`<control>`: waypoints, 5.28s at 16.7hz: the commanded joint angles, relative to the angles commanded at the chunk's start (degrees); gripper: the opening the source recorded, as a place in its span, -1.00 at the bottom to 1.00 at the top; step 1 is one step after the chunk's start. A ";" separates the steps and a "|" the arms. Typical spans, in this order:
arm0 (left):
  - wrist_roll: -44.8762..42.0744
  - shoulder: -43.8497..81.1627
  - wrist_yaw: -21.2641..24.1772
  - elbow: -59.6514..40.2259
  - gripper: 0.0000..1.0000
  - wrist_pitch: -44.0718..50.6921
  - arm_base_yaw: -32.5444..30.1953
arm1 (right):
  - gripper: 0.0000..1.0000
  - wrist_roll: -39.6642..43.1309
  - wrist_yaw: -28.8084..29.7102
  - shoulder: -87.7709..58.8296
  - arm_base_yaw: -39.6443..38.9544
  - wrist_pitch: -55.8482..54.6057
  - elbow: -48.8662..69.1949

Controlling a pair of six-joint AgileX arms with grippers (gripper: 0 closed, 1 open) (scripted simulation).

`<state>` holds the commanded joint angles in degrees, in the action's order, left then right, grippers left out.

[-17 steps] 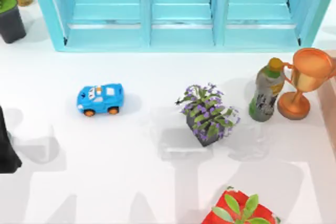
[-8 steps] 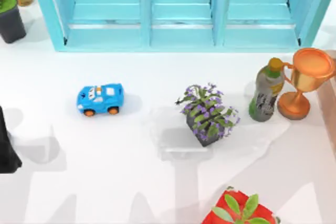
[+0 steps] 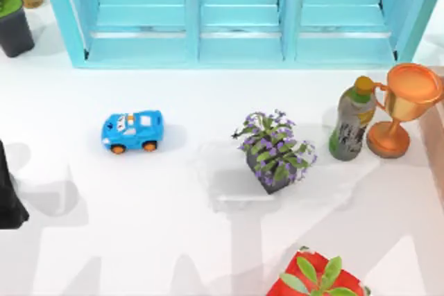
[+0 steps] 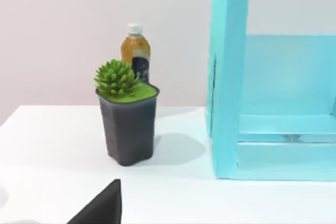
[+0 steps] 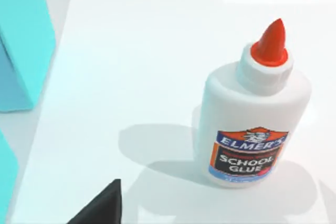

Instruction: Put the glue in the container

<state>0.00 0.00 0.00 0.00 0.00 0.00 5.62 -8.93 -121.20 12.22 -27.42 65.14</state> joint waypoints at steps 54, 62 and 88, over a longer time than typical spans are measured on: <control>0.00 0.00 0.00 0.00 1.00 0.00 0.00 | -1.00 -2.15 2.39 -8.44 -0.01 20.93 28.36; 0.00 0.00 0.00 0.00 1.00 0.00 0.00 | -1.00 -0.24 1.31 -8.80 -0.62 20.42 28.59; 0.00 0.00 0.00 0.00 1.00 0.00 0.00 | -1.00 94.79 -52.15 21.35 38.69 87.51 -3.22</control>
<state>0.00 0.00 0.00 0.00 0.00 0.00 100.41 -61.09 -99.85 50.91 60.10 61.92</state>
